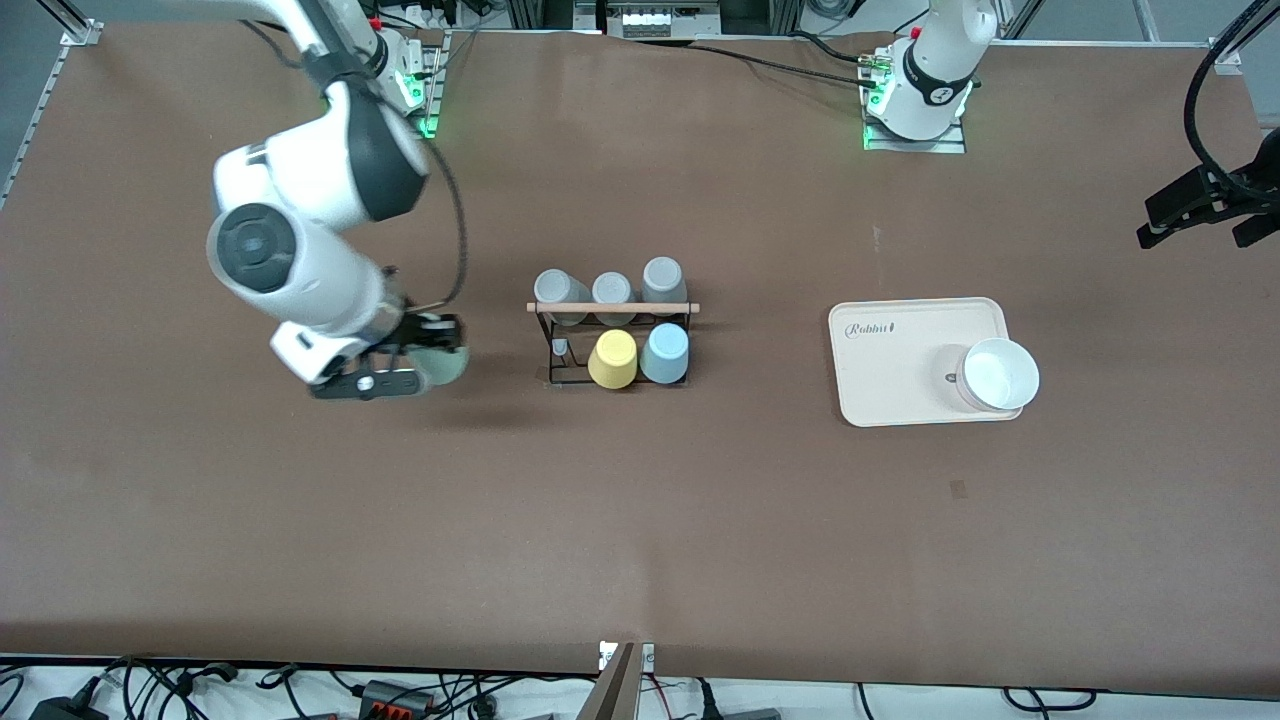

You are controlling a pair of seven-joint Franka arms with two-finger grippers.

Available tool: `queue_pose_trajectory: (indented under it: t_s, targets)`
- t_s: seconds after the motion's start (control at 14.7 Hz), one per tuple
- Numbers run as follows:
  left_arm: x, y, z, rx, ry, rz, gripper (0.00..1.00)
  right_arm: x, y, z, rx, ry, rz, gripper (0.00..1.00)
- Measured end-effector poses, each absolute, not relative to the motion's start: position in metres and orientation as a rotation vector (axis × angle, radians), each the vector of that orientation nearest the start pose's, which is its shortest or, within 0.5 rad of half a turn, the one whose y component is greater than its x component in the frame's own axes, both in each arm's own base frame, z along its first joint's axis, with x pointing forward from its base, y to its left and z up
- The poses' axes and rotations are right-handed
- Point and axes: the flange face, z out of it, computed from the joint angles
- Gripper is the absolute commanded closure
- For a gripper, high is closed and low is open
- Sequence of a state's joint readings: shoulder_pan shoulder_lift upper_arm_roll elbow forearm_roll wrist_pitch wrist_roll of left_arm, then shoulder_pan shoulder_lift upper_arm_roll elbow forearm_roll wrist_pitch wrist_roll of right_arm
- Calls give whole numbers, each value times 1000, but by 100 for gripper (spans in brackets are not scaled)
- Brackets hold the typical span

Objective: Hang scattered cups on rack with three cups
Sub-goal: 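Carry the teal cup with the right gripper beside the yellow cup, then open the right gripper to release the teal cup on the rack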

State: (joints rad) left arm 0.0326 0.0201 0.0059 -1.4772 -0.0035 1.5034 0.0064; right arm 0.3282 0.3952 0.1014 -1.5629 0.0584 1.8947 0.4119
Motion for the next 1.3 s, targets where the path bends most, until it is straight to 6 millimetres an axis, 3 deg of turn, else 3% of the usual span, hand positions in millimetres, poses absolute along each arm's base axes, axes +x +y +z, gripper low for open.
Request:
queue_pose_trajectory:
  t_s: [0.2, 0.68, 1.3]
  targets:
    - [554, 21, 651, -3144, -50, -10, 0, 603, 324, 416, -3042, 154, 140, 74]
    - [554, 21, 651, -3144, -50, -10, 0, 591, 388, 406, -3026, 306, 148, 74]
    - [554, 21, 650, -3144, -50, -6, 0, 593, 394, 359, -3057, 323, 229, 74]
